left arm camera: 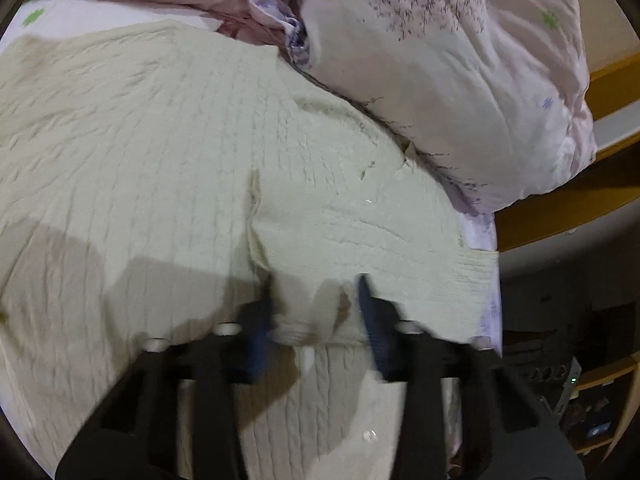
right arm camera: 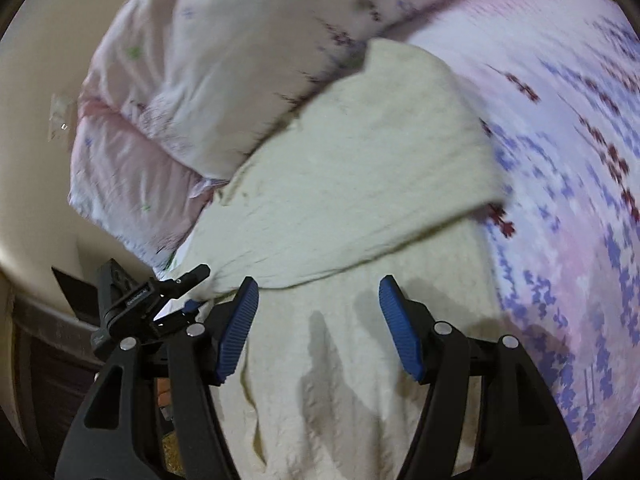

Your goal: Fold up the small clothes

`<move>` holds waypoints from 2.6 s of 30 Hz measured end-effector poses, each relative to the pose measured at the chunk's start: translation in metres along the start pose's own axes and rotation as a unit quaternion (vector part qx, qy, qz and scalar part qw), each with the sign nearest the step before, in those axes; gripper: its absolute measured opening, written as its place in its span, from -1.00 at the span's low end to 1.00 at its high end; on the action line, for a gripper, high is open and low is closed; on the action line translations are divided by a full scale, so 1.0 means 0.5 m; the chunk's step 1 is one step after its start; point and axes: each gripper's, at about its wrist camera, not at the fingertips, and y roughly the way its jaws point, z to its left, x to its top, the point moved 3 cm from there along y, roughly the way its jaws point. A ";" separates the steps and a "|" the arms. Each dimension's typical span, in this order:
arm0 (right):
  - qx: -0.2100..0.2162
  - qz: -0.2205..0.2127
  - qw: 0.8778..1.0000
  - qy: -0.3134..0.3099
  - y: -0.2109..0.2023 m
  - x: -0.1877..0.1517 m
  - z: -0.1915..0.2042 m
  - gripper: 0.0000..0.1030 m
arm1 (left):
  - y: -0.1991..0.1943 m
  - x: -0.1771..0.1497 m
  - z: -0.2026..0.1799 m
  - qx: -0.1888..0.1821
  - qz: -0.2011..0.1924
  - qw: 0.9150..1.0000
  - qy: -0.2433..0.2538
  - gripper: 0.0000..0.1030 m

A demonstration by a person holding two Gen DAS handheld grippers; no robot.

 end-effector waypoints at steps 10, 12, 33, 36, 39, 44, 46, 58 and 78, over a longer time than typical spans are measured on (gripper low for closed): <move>-0.035 -0.051 0.998 -0.004 0.017 0.023 -0.013 0.17 | -0.121 0.060 0.044 0.018 -0.108 0.994 0.018 -0.89; -0.044 -0.062 0.997 -0.001 0.027 0.031 -0.020 0.10 | -0.137 0.061 0.068 0.040 -0.119 0.992 0.013 -0.89; -0.154 -0.048 0.968 -0.191 0.044 0.008 0.183 -0.19 | -0.192 -0.007 0.114 0.067 -0.114 0.991 0.026 0.32; -0.158 -0.026 0.952 -0.262 0.113 -0.008 0.257 -0.19 | -0.249 -0.044 0.134 0.061 -0.133 0.989 0.016 0.35; -0.166 0.004 0.939 -0.303 0.194 -0.022 0.297 -0.19 | -0.308 -0.095 0.176 0.071 -0.157 0.985 -0.007 0.35; -0.190 0.015 0.918 -0.347 0.276 -0.044 0.332 -0.19 | -0.411 -0.176 0.270 0.094 -0.199 0.973 -0.072 0.35; -0.207 0.035 0.911 -0.356 0.306 -0.048 0.325 -0.15 | -0.435 -0.193 0.307 0.104 -0.214 0.966 -0.097 0.35; -0.161 0.045 0.936 -0.310 0.251 -0.057 0.304 0.14 | -0.500 -0.197 0.490 0.042 -0.294 0.913 -0.281 0.28; -0.131 0.007 0.948 -0.291 0.146 -0.021 0.267 0.22 | -0.579 -0.128 0.523 0.023 -0.359 0.877 -0.319 -0.91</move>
